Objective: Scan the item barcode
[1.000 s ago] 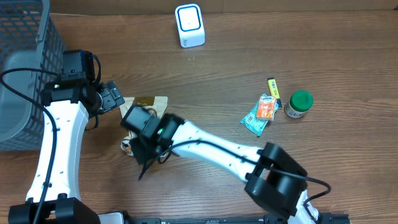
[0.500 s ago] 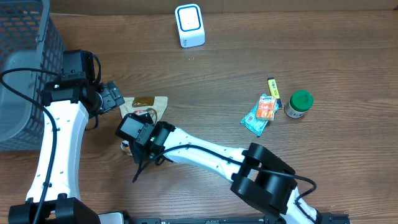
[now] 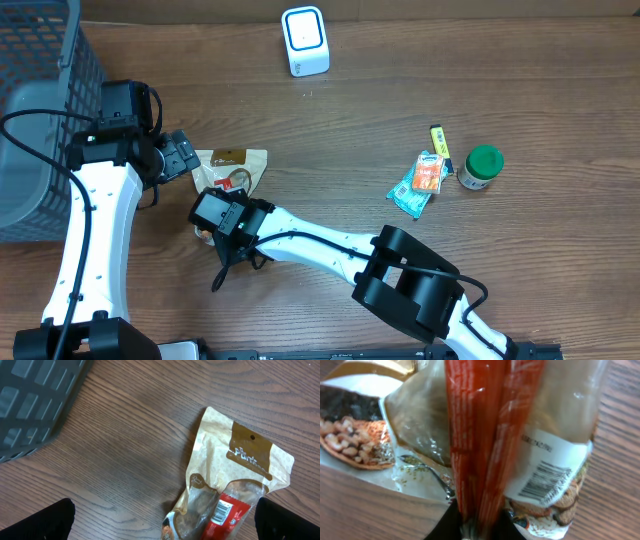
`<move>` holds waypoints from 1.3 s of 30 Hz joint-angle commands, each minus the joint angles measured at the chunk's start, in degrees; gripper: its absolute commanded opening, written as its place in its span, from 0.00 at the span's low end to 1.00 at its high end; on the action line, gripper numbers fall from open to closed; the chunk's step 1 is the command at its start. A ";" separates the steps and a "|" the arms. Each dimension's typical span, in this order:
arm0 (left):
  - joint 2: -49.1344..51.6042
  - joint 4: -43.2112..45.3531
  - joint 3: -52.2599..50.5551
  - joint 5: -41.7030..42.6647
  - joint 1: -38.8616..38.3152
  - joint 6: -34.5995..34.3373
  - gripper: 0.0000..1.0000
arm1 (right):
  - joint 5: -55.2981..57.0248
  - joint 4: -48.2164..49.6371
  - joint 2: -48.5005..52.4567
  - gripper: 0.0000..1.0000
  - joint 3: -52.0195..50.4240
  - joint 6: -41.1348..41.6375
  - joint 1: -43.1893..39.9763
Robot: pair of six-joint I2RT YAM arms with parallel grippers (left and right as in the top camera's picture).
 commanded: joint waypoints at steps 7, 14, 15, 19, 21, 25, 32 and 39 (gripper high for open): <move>0.37 0.07 -0.13 -0.57 -0.39 0.22 1.00 | 0.74 -5.16 -8.52 0.04 0.13 -4.66 -6.19; 0.37 0.09 -0.13 -0.55 -0.39 0.22 1.00 | -8.50 -11.56 -12.92 0.04 0.13 -24.26 -11.32; 0.37 0.09 -0.13 -0.57 -0.39 0.22 1.00 | -9.01 -12.48 -12.96 0.04 0.13 -25.05 -12.15; 0.37 0.09 -0.13 -0.57 -0.39 0.22 1.00 | -13.07 -14.75 -12.96 0.04 0.11 -30.62 -15.65; 0.37 0.07 -0.13 -0.57 -0.39 0.22 1.00 | -16.33 -16.15 -13.07 0.04 0.11 -34.38 -17.29; 0.37 0.09 -0.13 -0.57 -0.39 0.22 1.00 | -21.79 -20.15 -13.07 0.04 0.11 -41.03 -21.20; 0.37 2.69 -0.13 0.87 -0.39 -1.79 1.00 | -33.68 -23.76 -13.07 0.04 0.11 -49.96 -27.32; 0.37 8.22 -0.13 15.98 -0.42 -4.50 1.00 | -44.37 -28.85 -13.07 0.04 0.11 -56.11 -32.41</move>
